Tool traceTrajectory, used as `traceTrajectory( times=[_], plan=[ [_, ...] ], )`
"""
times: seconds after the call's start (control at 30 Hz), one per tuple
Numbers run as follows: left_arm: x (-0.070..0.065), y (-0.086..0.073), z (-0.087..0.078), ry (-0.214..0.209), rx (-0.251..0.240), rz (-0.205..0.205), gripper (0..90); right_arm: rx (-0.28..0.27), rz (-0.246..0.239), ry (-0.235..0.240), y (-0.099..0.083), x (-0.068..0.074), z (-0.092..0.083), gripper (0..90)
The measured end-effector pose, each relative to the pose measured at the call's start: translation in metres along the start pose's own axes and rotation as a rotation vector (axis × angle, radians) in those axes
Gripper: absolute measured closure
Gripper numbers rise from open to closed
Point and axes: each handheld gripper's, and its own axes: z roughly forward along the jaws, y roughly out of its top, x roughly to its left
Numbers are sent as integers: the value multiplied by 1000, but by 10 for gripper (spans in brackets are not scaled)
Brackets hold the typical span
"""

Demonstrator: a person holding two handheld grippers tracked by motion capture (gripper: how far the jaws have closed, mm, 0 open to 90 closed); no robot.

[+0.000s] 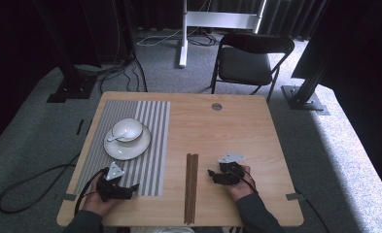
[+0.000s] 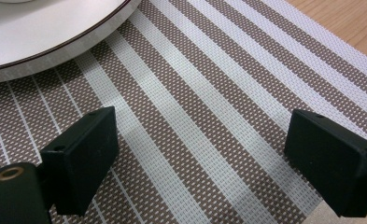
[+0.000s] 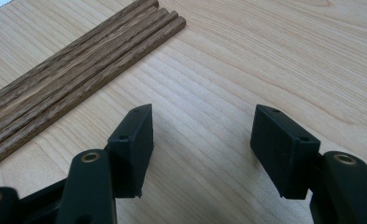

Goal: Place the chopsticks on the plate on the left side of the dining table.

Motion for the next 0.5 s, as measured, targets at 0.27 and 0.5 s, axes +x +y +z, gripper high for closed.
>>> traceTrajectory(
  times=[0.27, 0.5],
  plan=[
    [0, 0, 0, 0, 0, 0, 102, 3, 2, -3, 1, 0, 0, 389],
    [0, 0, 0, 0, 0, 0, 102, 3, 4, -2, 1, 0, 0, 390]
  ],
)
